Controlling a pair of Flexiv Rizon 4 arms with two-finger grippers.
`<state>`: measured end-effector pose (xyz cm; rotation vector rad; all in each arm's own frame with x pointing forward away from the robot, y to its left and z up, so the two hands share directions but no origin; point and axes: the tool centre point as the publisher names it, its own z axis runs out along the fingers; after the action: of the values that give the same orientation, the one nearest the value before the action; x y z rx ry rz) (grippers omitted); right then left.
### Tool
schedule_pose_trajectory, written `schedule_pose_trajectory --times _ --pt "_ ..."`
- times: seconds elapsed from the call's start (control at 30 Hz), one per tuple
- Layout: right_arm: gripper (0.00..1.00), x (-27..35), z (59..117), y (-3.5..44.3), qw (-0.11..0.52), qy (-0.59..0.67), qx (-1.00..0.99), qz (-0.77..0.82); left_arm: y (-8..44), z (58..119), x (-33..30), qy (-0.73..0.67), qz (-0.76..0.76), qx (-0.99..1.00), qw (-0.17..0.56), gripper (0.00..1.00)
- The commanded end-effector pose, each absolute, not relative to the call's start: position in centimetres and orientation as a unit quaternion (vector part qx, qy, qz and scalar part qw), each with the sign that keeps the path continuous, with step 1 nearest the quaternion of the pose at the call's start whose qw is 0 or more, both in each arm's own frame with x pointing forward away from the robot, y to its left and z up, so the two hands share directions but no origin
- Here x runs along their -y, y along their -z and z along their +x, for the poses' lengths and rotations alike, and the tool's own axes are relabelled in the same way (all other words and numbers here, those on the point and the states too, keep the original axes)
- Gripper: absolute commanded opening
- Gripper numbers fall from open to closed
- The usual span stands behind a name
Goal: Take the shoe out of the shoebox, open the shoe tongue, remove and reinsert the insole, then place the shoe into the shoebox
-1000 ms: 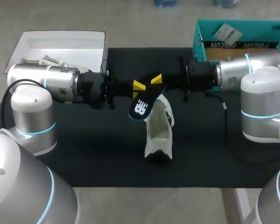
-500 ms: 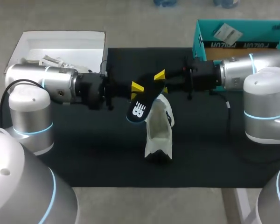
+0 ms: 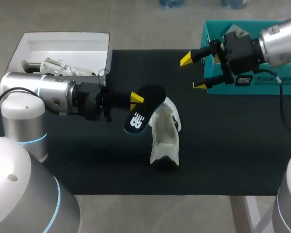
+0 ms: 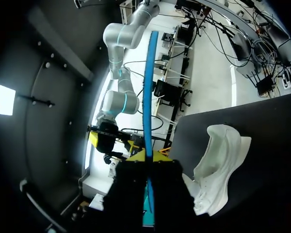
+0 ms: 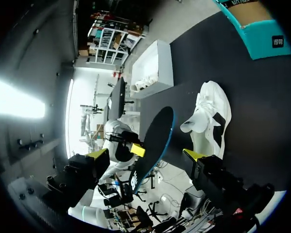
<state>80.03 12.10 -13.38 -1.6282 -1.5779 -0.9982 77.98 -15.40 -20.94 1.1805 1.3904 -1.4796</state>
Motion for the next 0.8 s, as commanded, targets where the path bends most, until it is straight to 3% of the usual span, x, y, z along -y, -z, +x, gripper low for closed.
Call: schedule_pose_trajectory --times 0.03,0.43,0.67,0.8 --pt "1.0 -10.9 80.3 12.0 0.235 0.274 0.664 -0.655 20.7 76.9 15.3 0.577 0.464 -0.548 0.388 0.0" --pt "1.0 -10.9 80.3 12.0 0.235 0.274 0.664 -0.655 21.2 75.9 15.3 0.581 0.453 -0.561 0.377 0.0" --pt "1.0 -7.4 78.7 11.2 0.127 0.221 0.755 -0.604 21.2 75.9 15.3 0.581 0.453 -0.561 0.377 0.0" --pt "1.0 -5.8 78.1 11.5 0.129 0.228 0.786 -0.56 21.2 75.9 15.3 0.581 0.453 -0.561 0.377 0.0"
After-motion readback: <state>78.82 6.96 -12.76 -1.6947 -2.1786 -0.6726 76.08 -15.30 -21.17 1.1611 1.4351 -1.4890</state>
